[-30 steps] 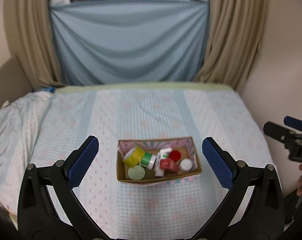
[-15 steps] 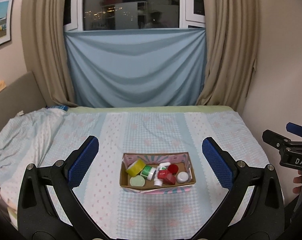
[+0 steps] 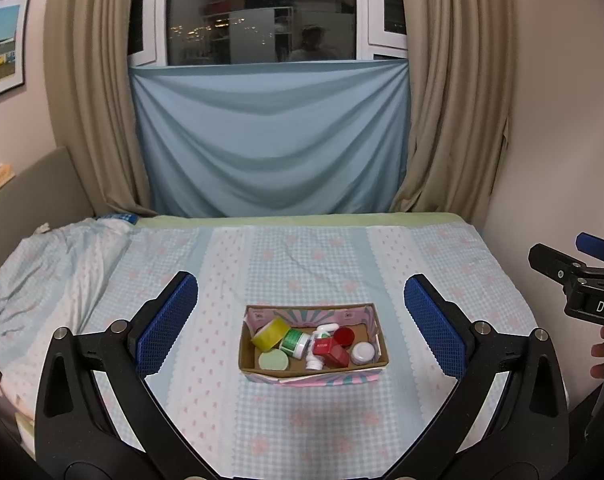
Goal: Organize rigid objects
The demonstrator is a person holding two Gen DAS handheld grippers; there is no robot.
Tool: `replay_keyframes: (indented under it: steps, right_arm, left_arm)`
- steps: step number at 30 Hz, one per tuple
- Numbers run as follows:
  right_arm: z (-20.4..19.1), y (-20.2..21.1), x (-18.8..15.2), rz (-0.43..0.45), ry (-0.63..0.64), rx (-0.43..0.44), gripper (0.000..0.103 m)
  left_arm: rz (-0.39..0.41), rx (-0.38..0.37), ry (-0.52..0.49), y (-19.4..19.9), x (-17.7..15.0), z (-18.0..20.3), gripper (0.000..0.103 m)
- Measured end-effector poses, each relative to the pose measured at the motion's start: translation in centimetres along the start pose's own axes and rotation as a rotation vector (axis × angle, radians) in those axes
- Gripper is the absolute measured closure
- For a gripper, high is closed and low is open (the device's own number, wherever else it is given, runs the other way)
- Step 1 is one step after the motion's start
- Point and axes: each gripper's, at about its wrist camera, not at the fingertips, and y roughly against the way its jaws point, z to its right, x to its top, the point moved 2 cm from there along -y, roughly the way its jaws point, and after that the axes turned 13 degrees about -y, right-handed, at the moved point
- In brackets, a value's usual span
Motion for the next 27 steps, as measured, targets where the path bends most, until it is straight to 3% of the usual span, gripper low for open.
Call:
replay_keyframes:
  steps: [27]
  right_arm:
    - [0.34, -0.02, 0.15, -0.003, 0.001, 0.011, 0.0]
  left_arm:
    - [0.01, 0.012, 0.005, 0.83, -0.11, 0.31, 0.0]
